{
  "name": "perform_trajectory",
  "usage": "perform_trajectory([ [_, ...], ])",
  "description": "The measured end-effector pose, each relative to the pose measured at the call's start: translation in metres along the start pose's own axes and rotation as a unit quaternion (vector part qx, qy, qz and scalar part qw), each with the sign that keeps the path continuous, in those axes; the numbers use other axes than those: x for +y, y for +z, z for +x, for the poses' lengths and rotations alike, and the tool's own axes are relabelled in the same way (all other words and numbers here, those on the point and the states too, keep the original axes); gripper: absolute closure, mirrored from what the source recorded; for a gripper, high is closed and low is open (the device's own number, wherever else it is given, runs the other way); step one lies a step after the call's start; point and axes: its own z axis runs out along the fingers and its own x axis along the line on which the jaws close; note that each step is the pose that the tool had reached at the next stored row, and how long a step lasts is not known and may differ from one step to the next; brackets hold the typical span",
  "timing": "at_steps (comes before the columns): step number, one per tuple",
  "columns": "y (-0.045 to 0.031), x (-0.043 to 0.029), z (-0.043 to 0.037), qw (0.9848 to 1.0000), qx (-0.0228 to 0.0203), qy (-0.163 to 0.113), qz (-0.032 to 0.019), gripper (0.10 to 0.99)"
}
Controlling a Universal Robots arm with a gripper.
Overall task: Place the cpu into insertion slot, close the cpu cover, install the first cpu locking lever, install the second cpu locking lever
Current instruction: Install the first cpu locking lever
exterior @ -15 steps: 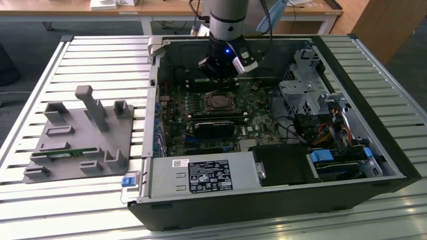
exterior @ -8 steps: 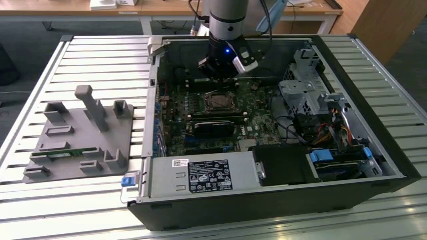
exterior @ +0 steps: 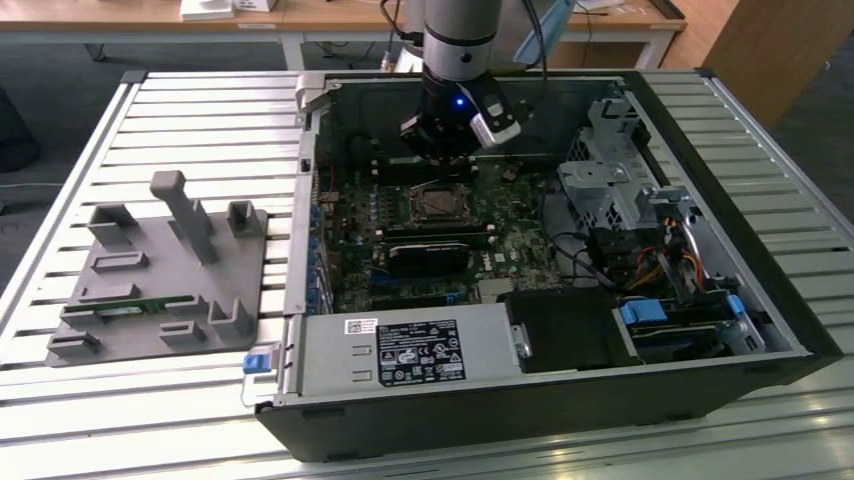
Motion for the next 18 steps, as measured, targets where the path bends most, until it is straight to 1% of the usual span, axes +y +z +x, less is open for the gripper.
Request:
perform_trajectory([
  [3,0.0,0.0,-0.0017,1.0,-0.0001,0.0,-0.0019,0.98],
  [8,0.0001,-0.0001,-0.0036,1.0,-0.0001,0.0,-0.0031,0.98],
  [18,0.0021,-0.0003,-0.005,1.0,-0.0001,0.0,-0.0034,0.98],
])
